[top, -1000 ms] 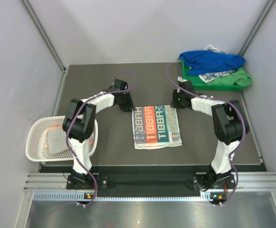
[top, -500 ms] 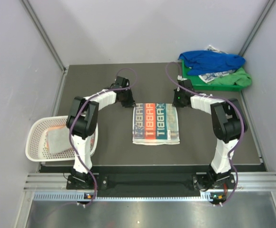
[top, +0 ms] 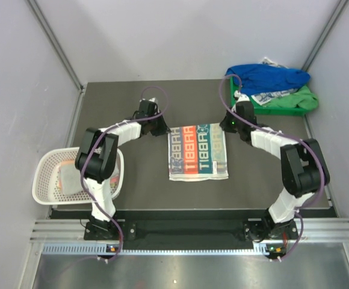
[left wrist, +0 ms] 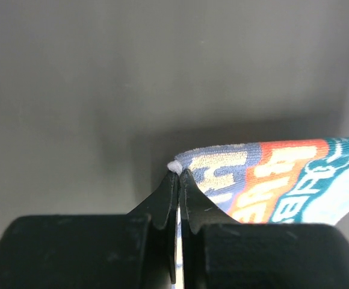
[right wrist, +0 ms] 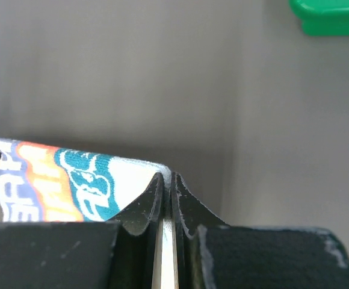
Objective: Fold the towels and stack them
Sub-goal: Fold the towel
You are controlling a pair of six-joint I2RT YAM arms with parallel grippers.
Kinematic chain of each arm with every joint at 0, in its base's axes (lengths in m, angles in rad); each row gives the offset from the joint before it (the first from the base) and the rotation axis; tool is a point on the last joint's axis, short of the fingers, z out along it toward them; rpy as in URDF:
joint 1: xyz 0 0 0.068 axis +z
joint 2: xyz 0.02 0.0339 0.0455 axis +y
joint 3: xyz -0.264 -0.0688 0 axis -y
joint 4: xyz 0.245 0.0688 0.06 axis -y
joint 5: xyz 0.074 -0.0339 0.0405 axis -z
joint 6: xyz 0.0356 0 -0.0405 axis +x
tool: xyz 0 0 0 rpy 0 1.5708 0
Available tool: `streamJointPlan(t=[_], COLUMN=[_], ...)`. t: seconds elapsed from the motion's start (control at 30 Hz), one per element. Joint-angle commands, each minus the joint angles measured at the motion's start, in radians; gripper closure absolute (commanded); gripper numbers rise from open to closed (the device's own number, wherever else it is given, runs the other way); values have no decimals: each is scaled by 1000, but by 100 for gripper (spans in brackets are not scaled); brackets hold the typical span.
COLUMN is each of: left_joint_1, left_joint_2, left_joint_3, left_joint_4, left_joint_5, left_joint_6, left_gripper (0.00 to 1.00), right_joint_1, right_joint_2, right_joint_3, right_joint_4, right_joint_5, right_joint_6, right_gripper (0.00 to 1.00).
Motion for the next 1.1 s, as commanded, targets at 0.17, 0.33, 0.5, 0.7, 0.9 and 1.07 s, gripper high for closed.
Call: streamJointPlan(t=[0.17, 0.33, 0.5, 0.7, 0.9, 1.07], left_joint_1=[14, 8, -20, -50, -69, -98], left_joint_2=[-214, -304, -393, -477, -550, -603], left_joint_3=[-195, -342, -463, -569, -647, -715], left_joint_4=[257, 332, 352, 357, 356, 362], left_joint_5=[64, 89, 100, 103, 87, 63], left_joint_6=[-66, -89, -88, -88, -91, -100], left_gripper=[100, 100, 100, 100, 100, 100], right_joint_1=[-17, -17, -17, -16, -16, -11], right_joint_2=[-194, -290, -373, -467, -560, -639], right_joint_3=[-197, -313, -409, -527, -637, -683], right_joint_4=[224, 272, 284, 281, 276, 249], right_joint_5=[14, 5, 1, -8, -28, -35], right_joint_6=[30, 61, 82, 110, 142, 164], right_gripper=[97, 97, 97, 97, 97, 96])
